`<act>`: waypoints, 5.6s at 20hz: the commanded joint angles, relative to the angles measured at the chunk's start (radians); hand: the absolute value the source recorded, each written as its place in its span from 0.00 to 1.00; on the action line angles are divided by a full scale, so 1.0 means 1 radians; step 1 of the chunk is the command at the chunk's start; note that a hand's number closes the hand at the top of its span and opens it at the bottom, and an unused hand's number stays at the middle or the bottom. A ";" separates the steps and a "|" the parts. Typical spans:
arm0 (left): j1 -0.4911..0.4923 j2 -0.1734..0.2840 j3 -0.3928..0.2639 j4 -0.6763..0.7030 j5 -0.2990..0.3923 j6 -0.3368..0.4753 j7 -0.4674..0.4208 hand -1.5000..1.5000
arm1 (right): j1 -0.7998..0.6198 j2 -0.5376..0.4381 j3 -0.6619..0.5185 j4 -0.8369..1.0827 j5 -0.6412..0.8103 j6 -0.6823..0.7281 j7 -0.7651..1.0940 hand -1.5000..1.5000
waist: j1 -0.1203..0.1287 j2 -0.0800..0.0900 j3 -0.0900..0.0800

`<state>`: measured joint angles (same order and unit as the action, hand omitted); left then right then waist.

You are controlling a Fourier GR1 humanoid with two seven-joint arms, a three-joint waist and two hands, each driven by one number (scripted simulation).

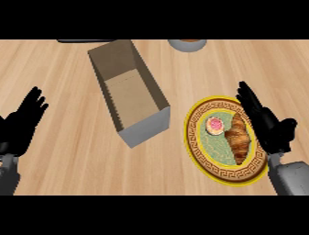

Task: Pick the cupcake from the plate and place it in the cardboard box

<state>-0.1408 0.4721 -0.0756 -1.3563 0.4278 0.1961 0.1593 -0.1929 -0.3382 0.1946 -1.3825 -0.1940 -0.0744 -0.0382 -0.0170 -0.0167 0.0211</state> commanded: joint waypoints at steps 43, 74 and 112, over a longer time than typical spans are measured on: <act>0.103 -0.093 -0.111 -0.144 -0.415 0.095 -0.084 0.50 | -0.220 -0.126 0.242 -0.153 0.564 0.364 0.667 0.00 | 0.021 0.017 -0.021; 0.160 -0.219 0.078 -0.126 -0.537 -0.108 -0.143 0.50 | -0.070 0.097 0.044 -0.101 0.912 0.479 0.516 0.00 | 0.018 0.016 -0.021; 0.183 -0.288 0.111 -0.245 -0.621 -0.141 -0.045 0.50 | 0.124 0.163 0.138 -0.414 1.450 0.293 0.762 1.00 | 0.016 0.014 -0.021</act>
<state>0.0139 0.1943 0.0503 -1.5434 -0.1808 0.0518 0.0750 -0.0737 -0.1687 0.3200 -1.6864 1.2035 0.1802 0.6643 -0.0038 -0.0024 -0.0002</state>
